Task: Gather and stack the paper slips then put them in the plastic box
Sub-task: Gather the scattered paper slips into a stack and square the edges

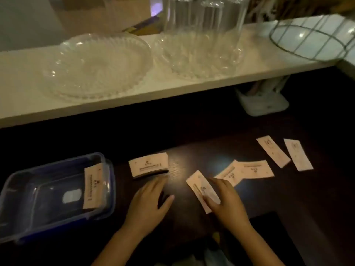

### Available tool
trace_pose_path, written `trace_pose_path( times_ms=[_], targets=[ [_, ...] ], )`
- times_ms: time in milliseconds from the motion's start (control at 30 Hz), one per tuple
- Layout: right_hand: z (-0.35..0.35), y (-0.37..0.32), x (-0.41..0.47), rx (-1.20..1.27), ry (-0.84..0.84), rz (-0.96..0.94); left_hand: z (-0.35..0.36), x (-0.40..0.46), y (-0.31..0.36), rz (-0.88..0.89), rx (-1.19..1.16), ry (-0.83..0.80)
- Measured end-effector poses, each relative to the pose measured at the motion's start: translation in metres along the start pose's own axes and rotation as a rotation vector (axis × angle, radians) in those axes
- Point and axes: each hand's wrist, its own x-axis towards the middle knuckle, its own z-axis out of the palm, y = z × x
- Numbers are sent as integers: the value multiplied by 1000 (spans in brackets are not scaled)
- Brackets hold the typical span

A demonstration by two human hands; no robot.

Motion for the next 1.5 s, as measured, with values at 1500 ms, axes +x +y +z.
trace_pose_path(
  times_ms=[1500],
  targets=[
    [-78,75,10,720,149,250,51,71,76,-507,-1111,-255]
  ],
)
